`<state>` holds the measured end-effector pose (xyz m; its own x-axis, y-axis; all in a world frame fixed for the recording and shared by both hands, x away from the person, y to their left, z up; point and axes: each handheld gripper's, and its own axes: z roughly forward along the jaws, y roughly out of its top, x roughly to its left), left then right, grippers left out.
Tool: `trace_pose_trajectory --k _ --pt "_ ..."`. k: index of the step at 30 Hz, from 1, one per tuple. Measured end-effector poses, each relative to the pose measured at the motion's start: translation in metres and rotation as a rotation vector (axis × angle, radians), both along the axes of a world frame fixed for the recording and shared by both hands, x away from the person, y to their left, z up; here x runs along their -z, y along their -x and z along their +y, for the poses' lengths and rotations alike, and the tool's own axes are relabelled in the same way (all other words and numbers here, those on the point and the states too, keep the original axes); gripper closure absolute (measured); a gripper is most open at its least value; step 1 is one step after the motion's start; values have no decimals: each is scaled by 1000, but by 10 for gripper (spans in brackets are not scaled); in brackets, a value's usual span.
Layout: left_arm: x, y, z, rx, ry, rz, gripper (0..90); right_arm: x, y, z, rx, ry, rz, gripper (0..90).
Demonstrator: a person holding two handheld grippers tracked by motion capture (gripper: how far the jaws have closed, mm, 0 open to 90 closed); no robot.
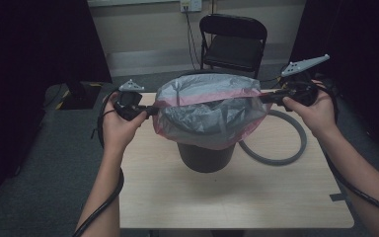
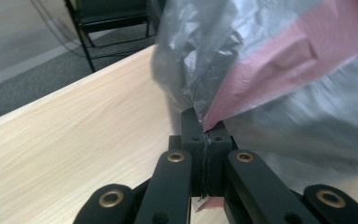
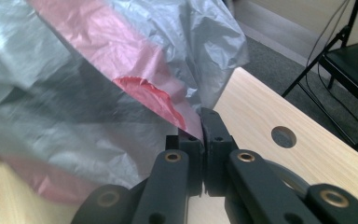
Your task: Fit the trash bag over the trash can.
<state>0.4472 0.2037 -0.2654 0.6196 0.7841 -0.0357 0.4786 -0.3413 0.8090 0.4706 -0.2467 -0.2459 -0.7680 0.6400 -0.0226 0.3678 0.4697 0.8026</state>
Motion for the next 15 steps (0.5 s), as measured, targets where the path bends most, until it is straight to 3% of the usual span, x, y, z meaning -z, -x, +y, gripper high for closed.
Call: trace_pose_trajectory --k 2,4,8,12,14,15 --pt "-4 -5 5 -27 41 -4 900 -2 -9 0 20 -34 17 900" --pt "-7 -11 6 -57 37 1 900 -4 -18 1 41 -53 33 900" --pt "-4 -24 5 -115 43 35 900 -1 -37 12 67 -28 71 900" --pt "7 -33 2 -119 23 53 900 14 -45 18 77 3 104 900" --pt "9 -34 0 -103 30 55 899 18 -47 14 74 -30 124 900" --pt "8 -33 0 -103 29 51 899 18 -46 10 85 -52 116 836"
